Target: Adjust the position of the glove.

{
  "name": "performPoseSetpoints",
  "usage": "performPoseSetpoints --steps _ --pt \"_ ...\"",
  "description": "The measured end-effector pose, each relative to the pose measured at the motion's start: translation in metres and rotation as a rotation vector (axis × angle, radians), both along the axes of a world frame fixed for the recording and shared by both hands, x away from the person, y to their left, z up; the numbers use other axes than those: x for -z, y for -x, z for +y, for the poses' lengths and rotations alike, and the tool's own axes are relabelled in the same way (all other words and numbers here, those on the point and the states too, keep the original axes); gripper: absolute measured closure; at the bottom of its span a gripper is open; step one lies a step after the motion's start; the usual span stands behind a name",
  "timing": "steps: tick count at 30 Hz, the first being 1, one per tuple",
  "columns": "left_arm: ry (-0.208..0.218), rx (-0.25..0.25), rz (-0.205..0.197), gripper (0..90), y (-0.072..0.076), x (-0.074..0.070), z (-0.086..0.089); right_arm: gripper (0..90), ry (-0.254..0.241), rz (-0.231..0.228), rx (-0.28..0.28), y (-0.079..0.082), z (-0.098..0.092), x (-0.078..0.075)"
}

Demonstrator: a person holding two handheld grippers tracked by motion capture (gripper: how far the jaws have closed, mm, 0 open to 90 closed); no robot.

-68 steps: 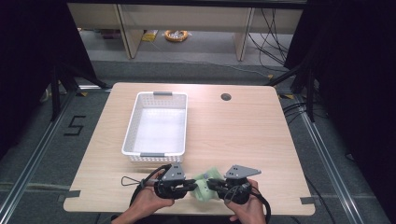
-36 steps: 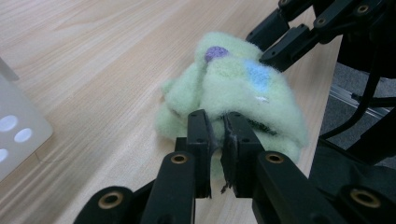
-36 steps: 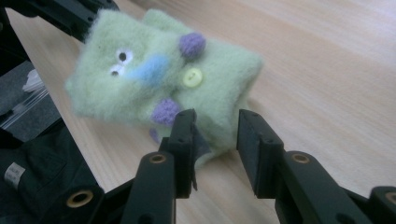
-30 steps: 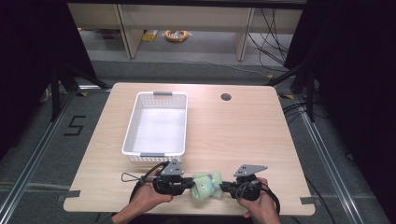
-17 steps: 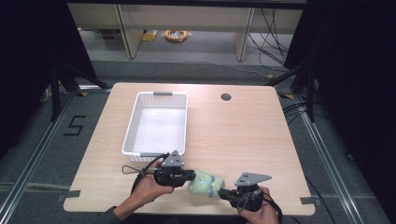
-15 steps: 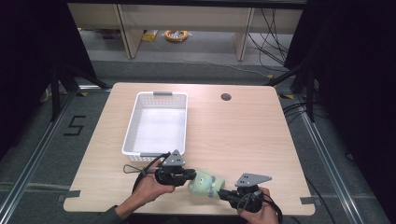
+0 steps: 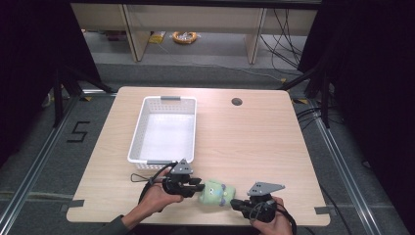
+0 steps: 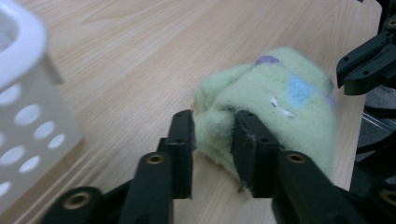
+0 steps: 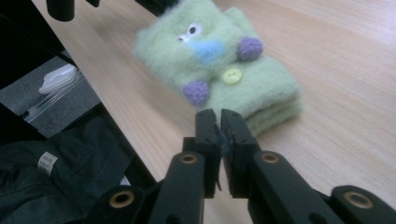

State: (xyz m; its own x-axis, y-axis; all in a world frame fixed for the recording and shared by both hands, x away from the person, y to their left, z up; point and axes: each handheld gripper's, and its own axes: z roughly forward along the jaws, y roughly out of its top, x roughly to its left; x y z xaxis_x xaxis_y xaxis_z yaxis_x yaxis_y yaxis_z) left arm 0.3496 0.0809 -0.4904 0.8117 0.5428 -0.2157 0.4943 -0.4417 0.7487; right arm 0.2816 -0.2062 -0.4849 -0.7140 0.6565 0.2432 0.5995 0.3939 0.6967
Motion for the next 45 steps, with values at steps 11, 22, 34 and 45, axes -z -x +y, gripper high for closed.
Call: performPoseSetpoints --steps 11,22,34,45 --pt "0.082 -0.069 0.080 38.9 0.015 -0.014 0.010 40.7 -0.075 0.040 0.175 -0.011 -0.003 -0.001" --pt "0.083 -0.071 0.193 36.8 0.010 0.005 -0.015 40.0 -0.043 0.068 0.170 -0.028 0.005 0.014" --pt "0.113 -0.089 0.303 49.7 0.003 0.017 -0.011 42.0 -0.082 0.127 0.143 -0.034 0.004 0.024" --pt "0.157 -0.060 0.299 62.6 0.003 0.023 -0.012 61.9 -0.150 0.165 0.118 -0.036 0.001 0.028"
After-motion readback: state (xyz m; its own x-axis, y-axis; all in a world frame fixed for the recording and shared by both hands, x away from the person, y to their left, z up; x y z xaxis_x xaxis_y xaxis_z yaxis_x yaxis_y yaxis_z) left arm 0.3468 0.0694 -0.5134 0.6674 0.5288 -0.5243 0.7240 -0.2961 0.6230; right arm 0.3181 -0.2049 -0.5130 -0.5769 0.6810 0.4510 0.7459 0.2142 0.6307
